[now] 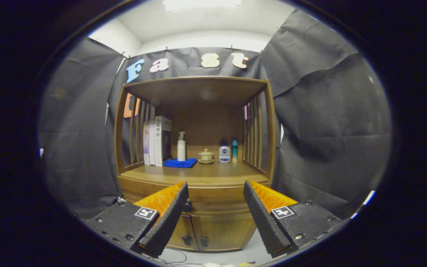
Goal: Pull open the drawer, take out the items inside it, and place them on the countertop above the cabinet.
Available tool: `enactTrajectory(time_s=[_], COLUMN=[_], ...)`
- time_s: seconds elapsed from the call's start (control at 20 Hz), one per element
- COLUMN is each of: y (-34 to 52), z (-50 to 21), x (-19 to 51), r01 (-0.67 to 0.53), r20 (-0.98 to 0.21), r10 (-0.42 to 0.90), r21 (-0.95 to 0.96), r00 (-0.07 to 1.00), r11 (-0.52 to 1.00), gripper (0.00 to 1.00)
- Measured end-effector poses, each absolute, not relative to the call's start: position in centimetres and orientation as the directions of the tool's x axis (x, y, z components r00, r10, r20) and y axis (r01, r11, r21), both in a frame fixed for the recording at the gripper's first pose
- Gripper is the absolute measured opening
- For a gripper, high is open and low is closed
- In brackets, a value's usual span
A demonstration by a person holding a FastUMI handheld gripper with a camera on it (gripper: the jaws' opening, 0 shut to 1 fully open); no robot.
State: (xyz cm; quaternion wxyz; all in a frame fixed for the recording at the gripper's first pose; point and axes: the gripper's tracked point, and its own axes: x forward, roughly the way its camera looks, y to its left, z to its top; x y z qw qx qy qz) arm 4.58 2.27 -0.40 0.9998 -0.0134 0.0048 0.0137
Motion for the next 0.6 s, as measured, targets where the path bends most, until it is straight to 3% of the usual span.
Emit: enactTrajectory(time_s=[0.6], y=[9.0], z=[-9.1], x=[14.4], r01=[-0.076], r20=[-0.103], r10=[0.070], r21=[-0.056], r00=[0.992], r11=[0.996], gripper=[0.97])
